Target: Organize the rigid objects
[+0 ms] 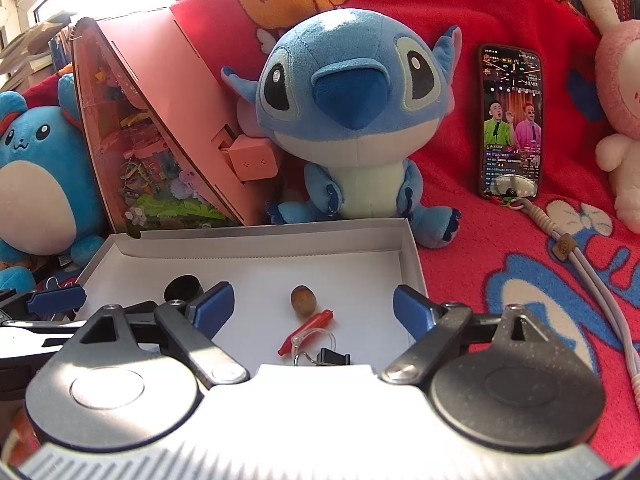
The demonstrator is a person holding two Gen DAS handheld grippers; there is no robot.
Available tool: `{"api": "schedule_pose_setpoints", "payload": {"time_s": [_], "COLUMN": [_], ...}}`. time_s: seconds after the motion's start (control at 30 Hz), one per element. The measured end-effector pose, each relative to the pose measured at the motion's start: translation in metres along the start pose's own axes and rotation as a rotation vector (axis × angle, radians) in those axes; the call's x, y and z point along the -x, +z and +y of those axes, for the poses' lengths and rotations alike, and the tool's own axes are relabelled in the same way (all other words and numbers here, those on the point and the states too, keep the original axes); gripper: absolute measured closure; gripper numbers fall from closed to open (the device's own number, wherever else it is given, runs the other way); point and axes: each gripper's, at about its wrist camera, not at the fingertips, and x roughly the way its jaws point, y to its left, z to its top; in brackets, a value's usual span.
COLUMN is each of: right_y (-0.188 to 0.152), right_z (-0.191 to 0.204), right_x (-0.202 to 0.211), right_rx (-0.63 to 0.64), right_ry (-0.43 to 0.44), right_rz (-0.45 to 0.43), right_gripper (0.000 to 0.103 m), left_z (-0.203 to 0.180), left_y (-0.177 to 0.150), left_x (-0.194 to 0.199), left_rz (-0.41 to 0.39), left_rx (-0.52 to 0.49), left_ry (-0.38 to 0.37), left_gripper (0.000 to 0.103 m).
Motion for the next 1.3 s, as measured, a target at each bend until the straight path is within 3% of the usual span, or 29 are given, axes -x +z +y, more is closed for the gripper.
{"api": "schedule_pose_setpoints", "payload": {"time_s": [0.4, 0.9, 1.3], "right_y": [-0.009, -0.023, -0.036], "right_z": [0.005, -0.008, -0.005], "right_x": [0.021, 0.070, 0.107], "right_rx": [0.061, -0.016, 0.048], "right_ry": [-0.012, 0.006, 0.013], "right_rz": [-0.047, -0.095, -0.155], "right_gripper": [0.000, 0.000, 0.000], "left_z": [0.005, 0.006, 0.013], "left_y": [-0.014, -0.040, -0.055], "left_x": [0.024, 0.073, 0.107], "left_rz": [-0.034, -0.111, -0.144], "left_rx": [-0.002, -0.043, -0.037], "left_ry": [-0.020, -0.037, -0.046], "left_gripper": [0.016, 0.014, 0.013]}}
